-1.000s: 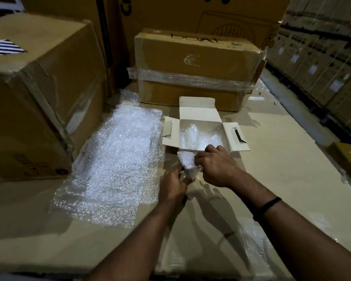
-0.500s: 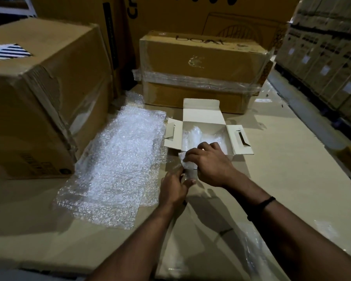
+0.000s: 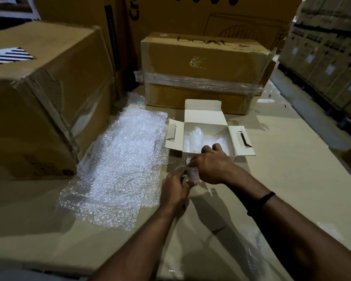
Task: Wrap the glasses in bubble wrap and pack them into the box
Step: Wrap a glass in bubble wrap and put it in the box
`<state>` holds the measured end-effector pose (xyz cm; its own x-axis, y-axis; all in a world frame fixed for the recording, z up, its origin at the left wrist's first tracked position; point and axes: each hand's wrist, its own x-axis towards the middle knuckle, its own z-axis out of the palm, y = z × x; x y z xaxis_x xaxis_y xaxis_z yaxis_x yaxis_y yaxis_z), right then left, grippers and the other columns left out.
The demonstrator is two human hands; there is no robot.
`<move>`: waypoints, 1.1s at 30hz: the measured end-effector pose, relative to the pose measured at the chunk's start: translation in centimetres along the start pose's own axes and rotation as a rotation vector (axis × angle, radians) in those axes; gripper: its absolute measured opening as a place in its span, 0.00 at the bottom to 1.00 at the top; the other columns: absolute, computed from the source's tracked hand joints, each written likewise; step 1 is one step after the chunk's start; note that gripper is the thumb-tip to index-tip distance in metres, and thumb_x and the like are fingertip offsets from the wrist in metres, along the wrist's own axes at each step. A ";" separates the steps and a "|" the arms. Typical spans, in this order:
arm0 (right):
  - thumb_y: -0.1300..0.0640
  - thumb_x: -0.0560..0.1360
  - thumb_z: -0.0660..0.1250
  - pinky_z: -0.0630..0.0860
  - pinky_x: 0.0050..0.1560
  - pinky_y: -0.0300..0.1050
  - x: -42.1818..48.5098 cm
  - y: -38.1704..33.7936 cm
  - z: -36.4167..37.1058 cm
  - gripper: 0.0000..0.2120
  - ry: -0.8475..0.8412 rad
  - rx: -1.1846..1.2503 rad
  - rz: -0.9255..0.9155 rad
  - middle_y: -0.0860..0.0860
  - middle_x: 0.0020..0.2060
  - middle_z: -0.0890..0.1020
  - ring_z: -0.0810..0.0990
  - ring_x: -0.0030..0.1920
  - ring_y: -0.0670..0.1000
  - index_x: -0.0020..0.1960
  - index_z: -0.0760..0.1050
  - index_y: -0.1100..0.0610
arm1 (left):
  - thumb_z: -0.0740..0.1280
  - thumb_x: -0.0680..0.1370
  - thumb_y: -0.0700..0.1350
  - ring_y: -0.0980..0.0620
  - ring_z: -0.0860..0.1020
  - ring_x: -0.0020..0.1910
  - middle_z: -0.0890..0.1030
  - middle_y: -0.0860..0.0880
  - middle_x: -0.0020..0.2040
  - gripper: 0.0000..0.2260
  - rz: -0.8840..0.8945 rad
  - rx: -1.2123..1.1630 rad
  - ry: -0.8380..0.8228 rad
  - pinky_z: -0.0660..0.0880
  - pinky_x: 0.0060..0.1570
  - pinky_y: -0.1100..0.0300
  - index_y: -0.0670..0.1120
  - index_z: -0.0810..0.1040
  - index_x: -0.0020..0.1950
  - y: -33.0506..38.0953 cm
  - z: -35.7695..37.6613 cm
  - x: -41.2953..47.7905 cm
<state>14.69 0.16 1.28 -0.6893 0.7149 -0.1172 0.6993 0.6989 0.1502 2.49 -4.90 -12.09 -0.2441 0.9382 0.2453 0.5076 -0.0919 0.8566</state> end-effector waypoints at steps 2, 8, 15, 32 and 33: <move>0.57 0.73 0.61 0.63 0.55 0.52 -0.6 0.3 -0.4 0.22 0.115 0.046 0.073 0.47 0.60 0.81 0.72 0.59 0.53 0.66 0.74 0.45 | 0.72 0.69 0.60 0.57 0.81 0.50 0.82 0.57 0.51 0.19 -0.016 0.008 0.000 0.79 0.47 0.54 0.56 0.77 0.57 0.1 0.0 0.1; 0.54 0.76 0.61 0.63 0.54 0.52 -1.1 0.3 0.3 0.19 0.205 0.001 0.100 0.50 0.56 0.76 0.71 0.55 0.55 0.66 0.73 0.41 | 0.74 0.68 0.58 0.58 0.80 0.49 0.82 0.58 0.52 0.19 -0.022 0.039 -0.001 0.78 0.47 0.55 0.56 0.76 0.56 0.0 0.1 0.2; 0.54 0.79 0.56 0.63 0.59 0.54 -0.5 -0.2 1.0 0.19 0.064 0.008 0.094 0.53 0.56 0.72 0.68 0.58 0.56 0.68 0.71 0.41 | 0.71 0.69 0.63 0.55 0.81 0.48 0.83 0.56 0.49 0.20 0.018 0.051 0.003 0.78 0.45 0.52 0.54 0.77 0.55 -0.1 0.1 0.3; 0.45 0.72 0.69 0.73 0.61 0.51 -2.3 0.6 3.0 0.34 0.190 0.724 0.310 0.53 0.68 0.69 0.73 0.64 0.55 0.74 0.63 0.50 | 0.69 0.73 0.55 0.61 0.80 0.46 0.82 0.59 0.47 0.11 -0.046 0.040 0.003 0.79 0.44 0.54 0.57 0.77 0.54 0.5 0.0 -0.1; 0.42 0.70 0.72 0.72 0.63 0.51 -2.3 0.3 3.4 0.39 0.190 0.786 0.331 0.53 0.69 0.68 0.72 0.66 0.55 0.76 0.61 0.52 | 0.66 0.76 0.56 0.61 0.80 0.45 0.82 0.59 0.46 0.09 -0.031 0.045 0.004 0.78 0.42 0.54 0.57 0.77 0.54 0.6 -0.1 -0.2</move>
<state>17.15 -1.24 -1.75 -0.3983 0.9172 -0.0112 0.7492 0.3182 -0.5808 2.80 -5.19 -11.57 -0.2636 0.9389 0.2214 0.5366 -0.0481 0.8425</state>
